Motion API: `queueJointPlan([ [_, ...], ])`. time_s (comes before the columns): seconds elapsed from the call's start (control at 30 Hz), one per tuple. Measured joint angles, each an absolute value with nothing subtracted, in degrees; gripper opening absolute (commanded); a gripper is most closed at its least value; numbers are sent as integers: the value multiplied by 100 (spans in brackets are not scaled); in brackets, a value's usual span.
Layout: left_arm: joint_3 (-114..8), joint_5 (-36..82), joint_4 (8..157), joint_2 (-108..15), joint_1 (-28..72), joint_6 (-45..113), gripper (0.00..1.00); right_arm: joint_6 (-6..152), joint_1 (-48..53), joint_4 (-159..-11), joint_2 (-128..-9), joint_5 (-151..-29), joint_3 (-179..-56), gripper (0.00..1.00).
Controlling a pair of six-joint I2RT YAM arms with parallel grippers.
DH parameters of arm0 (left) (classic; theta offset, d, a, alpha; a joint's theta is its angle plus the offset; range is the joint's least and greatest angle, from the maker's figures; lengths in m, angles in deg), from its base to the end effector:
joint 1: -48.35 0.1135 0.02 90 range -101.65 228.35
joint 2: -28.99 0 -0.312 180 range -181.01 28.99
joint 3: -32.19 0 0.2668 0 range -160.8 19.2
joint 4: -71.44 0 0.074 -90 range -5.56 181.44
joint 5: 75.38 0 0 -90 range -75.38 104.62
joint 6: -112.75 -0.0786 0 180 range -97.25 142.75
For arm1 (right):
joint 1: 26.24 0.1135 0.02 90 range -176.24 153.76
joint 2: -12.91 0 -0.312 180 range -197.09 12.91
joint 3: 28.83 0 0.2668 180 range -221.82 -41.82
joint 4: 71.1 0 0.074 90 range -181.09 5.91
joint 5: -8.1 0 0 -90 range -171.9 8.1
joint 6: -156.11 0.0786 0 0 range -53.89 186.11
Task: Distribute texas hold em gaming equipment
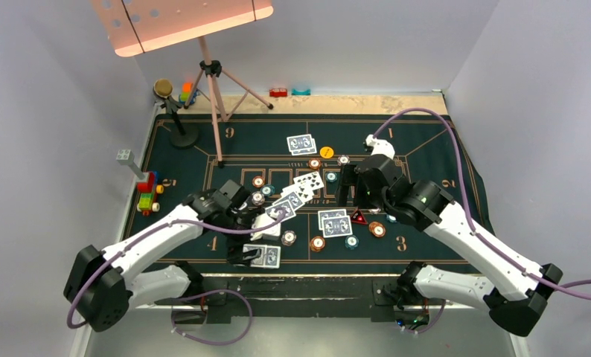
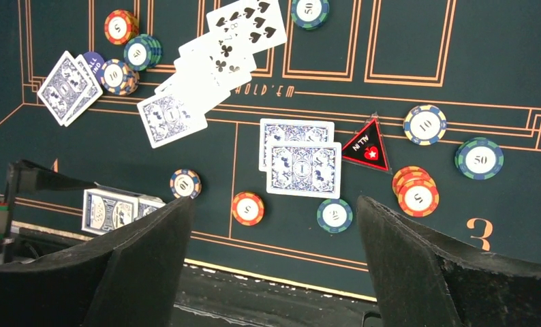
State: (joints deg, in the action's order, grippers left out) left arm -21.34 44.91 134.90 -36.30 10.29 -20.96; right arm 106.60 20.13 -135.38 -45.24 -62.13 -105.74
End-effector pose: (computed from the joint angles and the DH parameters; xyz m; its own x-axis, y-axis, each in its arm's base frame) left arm 0.1228 -0.1465 0.2054 -0.1125 0.8459 -0.5214 0.9841 0.0222 -0.1762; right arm 0.1653 0.1349 0.3588 -0.7105 0.1402 -0.6896 -0.0740 0.9596 0.2714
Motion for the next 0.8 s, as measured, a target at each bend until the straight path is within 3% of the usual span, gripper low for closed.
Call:
queueJointPlan([
  [0.27,-2901,4270,13730,-2623,1322,-1230,100,10551,1831,-13507,-4519,-6121,-10620,97],
  [0.5,-3694,4331,13553,-2531,3094,-251,100,10196,1267,-12548,-4209,-5232,-9834,99],
  [0.67,-3725,4432,13077,-3010,4600,296,100,9897,140,-11619,-4178,-5118,-9071,98],
  [0.8,-3555,4421,12546,-3302,5199,665,100,9471,-337,-10590,-4189,-4836,-8356,98],
])
